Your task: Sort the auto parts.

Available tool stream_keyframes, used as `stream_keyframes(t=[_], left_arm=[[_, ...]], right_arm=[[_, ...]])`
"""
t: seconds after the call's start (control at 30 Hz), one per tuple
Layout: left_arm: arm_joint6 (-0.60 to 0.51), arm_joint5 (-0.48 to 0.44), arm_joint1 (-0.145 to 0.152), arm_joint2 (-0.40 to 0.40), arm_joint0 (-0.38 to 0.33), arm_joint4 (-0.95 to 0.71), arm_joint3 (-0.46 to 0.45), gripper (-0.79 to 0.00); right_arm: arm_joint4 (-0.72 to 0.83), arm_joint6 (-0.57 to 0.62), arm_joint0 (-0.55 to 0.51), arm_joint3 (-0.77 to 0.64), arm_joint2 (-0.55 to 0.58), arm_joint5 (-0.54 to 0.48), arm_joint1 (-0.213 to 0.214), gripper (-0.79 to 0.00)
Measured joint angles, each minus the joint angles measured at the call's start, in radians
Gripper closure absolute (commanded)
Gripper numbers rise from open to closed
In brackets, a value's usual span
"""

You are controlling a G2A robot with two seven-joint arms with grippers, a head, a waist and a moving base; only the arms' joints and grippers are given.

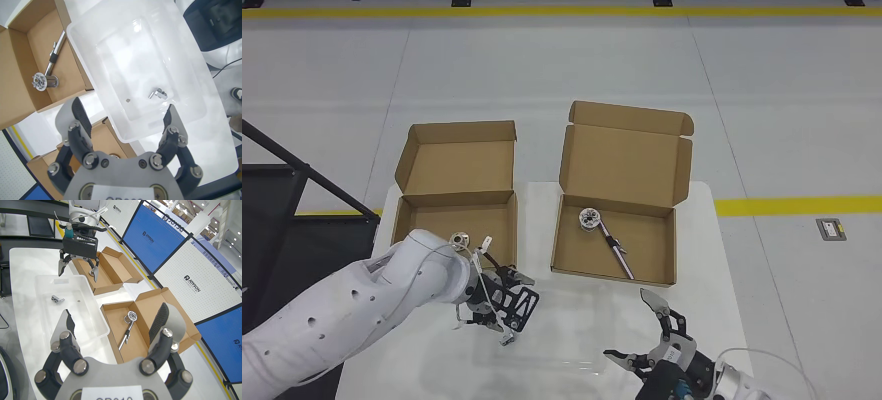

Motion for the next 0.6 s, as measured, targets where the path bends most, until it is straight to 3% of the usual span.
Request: stream_keyframes(t=[0.27, 0.6], left_arm=[[-0.016, 0.0, -0.027, 0.011, 0.045, 0.117, -0.062, -0.785], [0.097, 0.0, -0.109, 0.011, 0.153, 0.483, 0.052, -0.785]], right_arm=[[0.0, 0.0, 0.0, 0.0, 0.0, 0.0, 0.0, -0.785], [0.0, 0.0, 0.0, 0.0, 0.0, 0.0, 0.0, -0.785]])
